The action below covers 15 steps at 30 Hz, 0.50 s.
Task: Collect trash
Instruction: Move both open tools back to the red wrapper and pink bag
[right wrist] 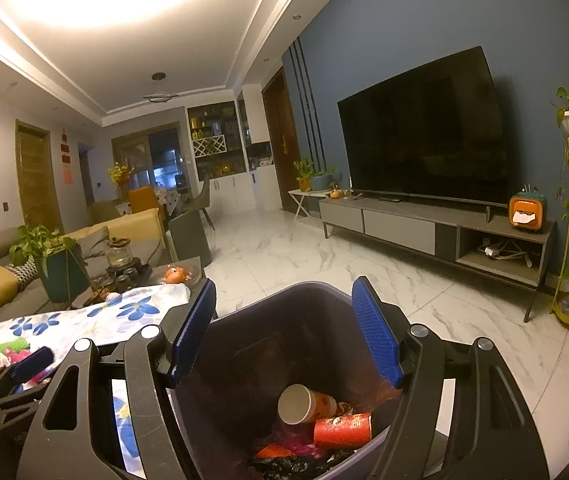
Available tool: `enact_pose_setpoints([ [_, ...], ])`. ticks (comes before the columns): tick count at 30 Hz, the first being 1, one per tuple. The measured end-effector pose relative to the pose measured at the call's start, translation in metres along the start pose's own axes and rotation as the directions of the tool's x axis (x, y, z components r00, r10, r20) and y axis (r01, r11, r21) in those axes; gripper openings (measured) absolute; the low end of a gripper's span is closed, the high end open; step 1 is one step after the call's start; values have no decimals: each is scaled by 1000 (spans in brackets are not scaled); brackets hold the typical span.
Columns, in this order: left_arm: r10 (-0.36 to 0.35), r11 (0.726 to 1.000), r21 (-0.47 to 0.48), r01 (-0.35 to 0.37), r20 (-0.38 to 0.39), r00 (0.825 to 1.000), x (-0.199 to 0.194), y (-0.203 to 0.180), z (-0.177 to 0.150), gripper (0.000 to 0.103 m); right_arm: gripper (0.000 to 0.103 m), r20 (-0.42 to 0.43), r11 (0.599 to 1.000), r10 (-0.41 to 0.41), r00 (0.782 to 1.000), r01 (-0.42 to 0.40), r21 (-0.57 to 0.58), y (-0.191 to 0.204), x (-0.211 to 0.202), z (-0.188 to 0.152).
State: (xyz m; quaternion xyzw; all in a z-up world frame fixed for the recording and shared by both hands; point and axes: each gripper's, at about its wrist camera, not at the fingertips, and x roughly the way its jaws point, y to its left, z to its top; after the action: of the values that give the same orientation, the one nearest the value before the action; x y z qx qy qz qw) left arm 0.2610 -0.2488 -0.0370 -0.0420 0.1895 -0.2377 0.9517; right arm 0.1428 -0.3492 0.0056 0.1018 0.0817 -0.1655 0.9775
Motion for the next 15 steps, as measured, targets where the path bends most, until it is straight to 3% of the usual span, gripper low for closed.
enact_pose_setpoints([
  [8, 152, 988, -44, -150, 45, 987, -42, 44, -6, 89, 69, -4, 999, 49, 999, -49, -10, 22, -13, -10],
  [15, 292, 954, -89, -286, 61, 954, -85, 92, -13, 89, 69, -31, 989, 146, 989, -146, -22, 60, -18, -21],
])
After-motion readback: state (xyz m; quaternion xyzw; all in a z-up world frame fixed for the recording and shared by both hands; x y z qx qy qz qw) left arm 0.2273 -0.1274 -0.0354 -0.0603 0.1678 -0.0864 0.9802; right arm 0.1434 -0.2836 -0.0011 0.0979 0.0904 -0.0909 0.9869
